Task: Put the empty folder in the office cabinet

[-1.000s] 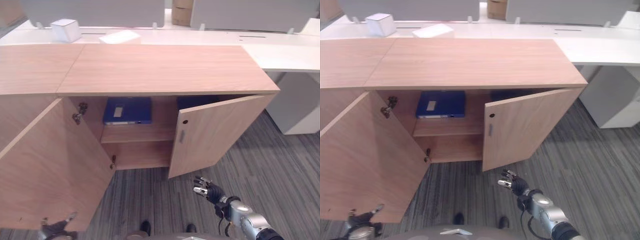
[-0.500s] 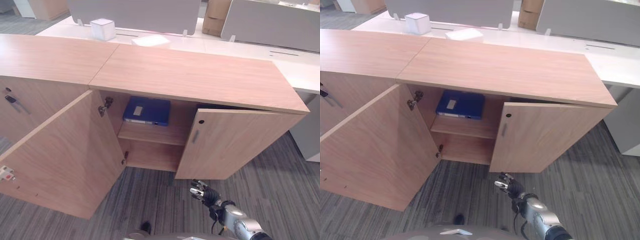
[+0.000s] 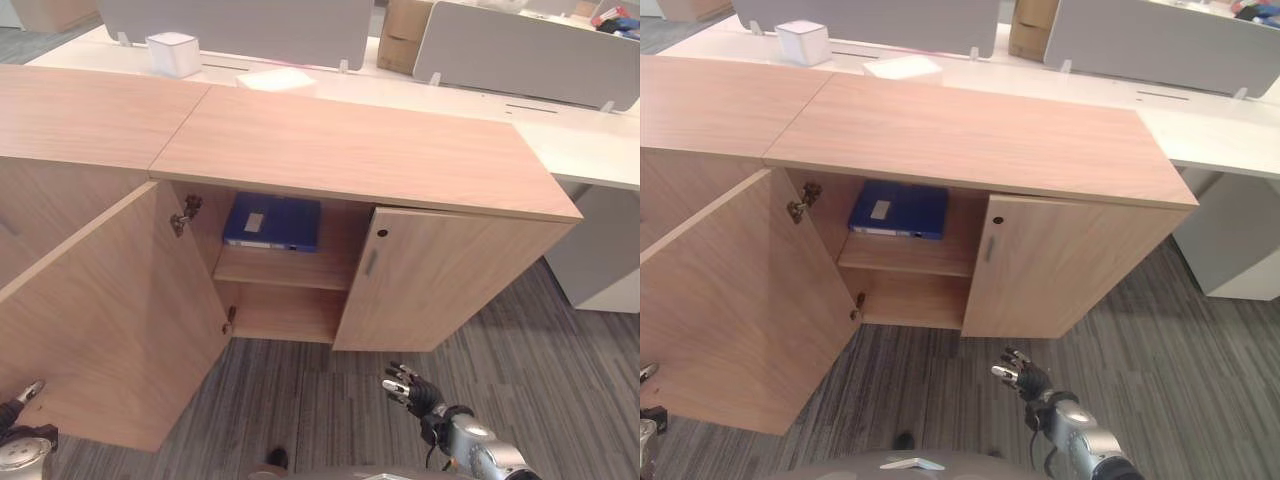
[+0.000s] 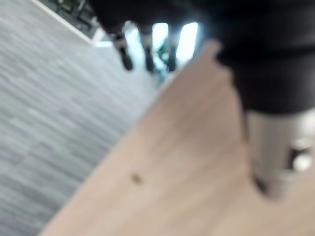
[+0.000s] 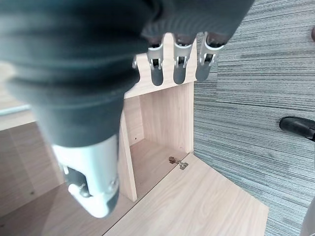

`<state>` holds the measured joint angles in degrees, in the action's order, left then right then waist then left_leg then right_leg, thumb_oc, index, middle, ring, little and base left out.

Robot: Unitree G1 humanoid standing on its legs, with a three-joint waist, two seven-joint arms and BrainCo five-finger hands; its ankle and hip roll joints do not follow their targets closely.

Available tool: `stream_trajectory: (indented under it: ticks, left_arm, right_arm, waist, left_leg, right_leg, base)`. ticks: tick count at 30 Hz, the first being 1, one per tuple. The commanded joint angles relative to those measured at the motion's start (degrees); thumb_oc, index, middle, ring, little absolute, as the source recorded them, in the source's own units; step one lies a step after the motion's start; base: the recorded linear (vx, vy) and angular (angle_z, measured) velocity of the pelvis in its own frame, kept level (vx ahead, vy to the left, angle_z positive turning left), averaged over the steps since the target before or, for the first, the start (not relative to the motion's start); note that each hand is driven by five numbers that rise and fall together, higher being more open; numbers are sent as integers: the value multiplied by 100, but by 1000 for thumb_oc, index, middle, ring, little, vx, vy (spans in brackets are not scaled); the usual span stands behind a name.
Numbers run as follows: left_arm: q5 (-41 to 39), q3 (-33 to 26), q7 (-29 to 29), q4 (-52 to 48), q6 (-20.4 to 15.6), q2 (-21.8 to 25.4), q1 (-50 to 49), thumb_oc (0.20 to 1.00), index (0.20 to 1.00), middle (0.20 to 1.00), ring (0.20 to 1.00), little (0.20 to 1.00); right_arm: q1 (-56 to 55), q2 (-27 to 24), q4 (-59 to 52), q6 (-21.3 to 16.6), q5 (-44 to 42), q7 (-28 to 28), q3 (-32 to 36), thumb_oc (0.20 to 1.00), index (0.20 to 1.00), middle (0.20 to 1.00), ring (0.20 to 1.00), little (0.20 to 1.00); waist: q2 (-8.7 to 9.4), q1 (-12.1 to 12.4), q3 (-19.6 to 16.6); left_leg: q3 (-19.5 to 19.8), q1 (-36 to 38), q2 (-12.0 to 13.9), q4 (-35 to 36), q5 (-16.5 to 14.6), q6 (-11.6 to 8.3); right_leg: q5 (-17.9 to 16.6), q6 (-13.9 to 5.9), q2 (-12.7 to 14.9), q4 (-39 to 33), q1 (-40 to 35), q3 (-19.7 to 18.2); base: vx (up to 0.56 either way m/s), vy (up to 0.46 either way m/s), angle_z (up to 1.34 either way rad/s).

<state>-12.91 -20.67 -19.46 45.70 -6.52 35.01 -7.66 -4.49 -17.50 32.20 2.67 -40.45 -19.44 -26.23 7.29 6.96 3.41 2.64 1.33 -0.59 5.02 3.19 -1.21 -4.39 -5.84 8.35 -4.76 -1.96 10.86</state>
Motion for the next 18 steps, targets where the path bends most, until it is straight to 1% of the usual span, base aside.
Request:
stream_trajectory:
  ticks: [1, 2, 3, 5, 6, 7, 8, 9, 10, 11, 12, 13, 14, 17, 18]
  left_arm:
    - [-67, 385, 123, -508, -544, 45, 485, 1000, 1000, 1000, 1000, 1000]
    - [-264, 448, 224, -725, -603, -111, 502, 1000, 1000, 1000, 1000, 1000]
    - [-264, 448, 224, -725, -603, -111, 502, 1000, 1000, 1000, 1000, 1000]
    - [-624, 627, 440, -1331, -725, -425, 464, 1000, 1000, 1000, 1000, 1000]
    - [-985, 894, 760, -1986, -809, -760, 378, 1000, 1000, 1000, 1000, 1000]
    - [-985, 894, 760, -1996, -805, -766, 370, 1000, 1000, 1000, 1000, 1000]
    - [-1204, 1013, 977, -2244, -846, -904, 308, 1000, 1000, 1000, 1000, 1000]
    - [-1657, 1333, 1381, -2609, -812, -1185, 255, 1000, 1000, 1000, 1000, 1000]
    - [-1890, 1505, 1580, -2810, -771, -1314, 213, 1000, 1000, 1000, 1000, 1000]
    - [-1891, 1506, 1581, -2814, -770, -1315, 210, 1000, 1000, 1000, 1000, 1000]
    - [-2211, 1844, 1975, -3151, -696, -1479, 147, 1000, 1000, 1000, 1000, 1000]
    - [-2431, 1983, 2167, -3288, -636, -1558, 94, 1000, 1000, 1000, 1000, 1000]
    - [-2432, 1984, 2168, -3289, -636, -1557, 93, 1000, 1000, 1000, 1000, 1000]
    - [-2594, 2389, 2659, -3807, -457, -1577, -27, 1000, 1000, 1000, 1000, 1000]
    - [-2784, 2586, 2901, -4093, -314, -1575, -153, 1000, 1000, 1000, 1000, 1000]
  right_arm:
    - [283, -22, -160, -206, 282, -19, -46, 1000, 1000, 1000, 1000, 1000]
    - [258, -15, -141, -202, 335, -19, -24, 1000, 1000, 1000, 1000, 1000]
    - [258, -15, -141, -202, 335, -19, -24, 1000, 1000, 1000, 1000, 1000]
    - [198, -36, -154, -173, 464, -102, -18, 1000, 1000, 1000, 1000, 1000]
    - [144, -60, -158, -130, 559, -189, 3, 1000, 1000, 1000, 1000, 1000]
    - [139, -65, -159, -129, 560, -190, 4, 1000, 1000, 1000, 1000, 1000]
    - [113, -74, -150, -119, 588, -231, 17, 1000, 1000, 1000, 1000, 1000]
    - [65, -69, -105, -83, 652, -317, 46, 1000, 1000, 1000, 1000, 1000]
    - [49, -56, -68, -54, 671, -364, 48, 1000, 1000, 1000, 1000, 1000]
    - [46, -58, -67, -54, 671, -365, 49, 1000, 1000, 1000, 1000, 1000]
    - [6, -9, 83, -30, 618, -415, 106, 1000, 1000, 1000, 1000, 1000]
    - [-30, 36, 243, -15, 566, -414, 176, 1000, 1000, 1000, 1000, 1000]
    - [-30, 36, 246, -17, 566, -415, 177, 1000, 1000, 1000, 1000, 1000]
    - [-54, 212, 956, 14, 609, -357, 390, 1000, 1000, 1000, 1000, 1000]
    - [-36, 306, 1369, 66, 713, -317, 559, 1000, 1000, 1000, 1000, 1000]
  waist:
    - [-117, -137, 86]
    - [-114, -161, 81]
    - [-114, -161, 81]
    - [-115, -199, 70]
    - [-99, -236, 68]
    - [-105, -234, 67]
    - [-102, -246, 72]
    - [-100, -282, 70]
    - [-95, -296, 71]
    - [-97, -294, 71]
    - [-93, -325, 89]
    - [-89, -337, 83]
    - [-90, -334, 84]
    - [-95, -355, 69]
    - [-97, -359, 70]
  left_leg:
    - [-88, 285, 84, -2, -743, -41]
    - [-100, 294, 77, -2, -755, -34]
    - [-100, 294, 77, -2, -755, -34]
    - [-115, 314, 75, -2, -770, -24]
    - [-122, 322, 66, -2, -783, -9]
    - [-123, 326, 67, -2, -785, -9]
    - [-127, 333, 65, -2, -793, -4]
    - [-140, 341, 63, -2, -799, 11]
    - [-147, 344, 53, -2, -804, 20]
    - [-149, 347, 54, -2, -806, 20]
    - [-153, 347, 44, -2, -804, 31]
    - [-161, 351, 35, -2, -807, 37]
    - [-163, 353, 36, -2, -809, 37]
    - [-179, 368, 21, -2, -828, 58]
    - [-183, 376, 17, -2, -838, 70]
  right_leg:
    - [-157, -517, 447, 259, 555, -571]
    - [-157, -516, 444, 254, 550, -587]
    - [-157, -516, 444, 254, 550, -587]
    - [-153, -510, 442, 256, 548, -605]
    - [-156, -505, 451, 256, 540, -618]
    - [-155, -505, 449, 256, 537, -618]
    - [-158, -503, 453, 254, 528, -625]
    - [-165, -503, 460, 254, 524, -645]
    - [-167, -501, 460, 254, 522, -658]
    - [-166, -501, 459, 254, 519, -659]
    - [-172, -497, 461, 268, 522, -686]
    - [-175, -498, 459, 267, 520, -701]
    - [-175, -498, 458, 267, 519, -703]
    - [-181, -501, 459, 264, 510, -726]
    - [-182, -503, 452, 257, 508, -752]
  base:
    - [0, 0, 0]
    - [0, 0, 0]
    - [0, 0, 0]
    - [0, 0, 0]
    - [0, 0, 0]
    - [-10, 13, 4]
    - [-6, 7, 4]
    - [0, 0, 0]
    - [0, 0, 0]
    - [-21, 8, 5]
    - [-19, 7, 12]
    - [-19, 7, 13]
    - [-2, 5, 11]
    - [-3, 2, 15]
    - [0, -3, 21]
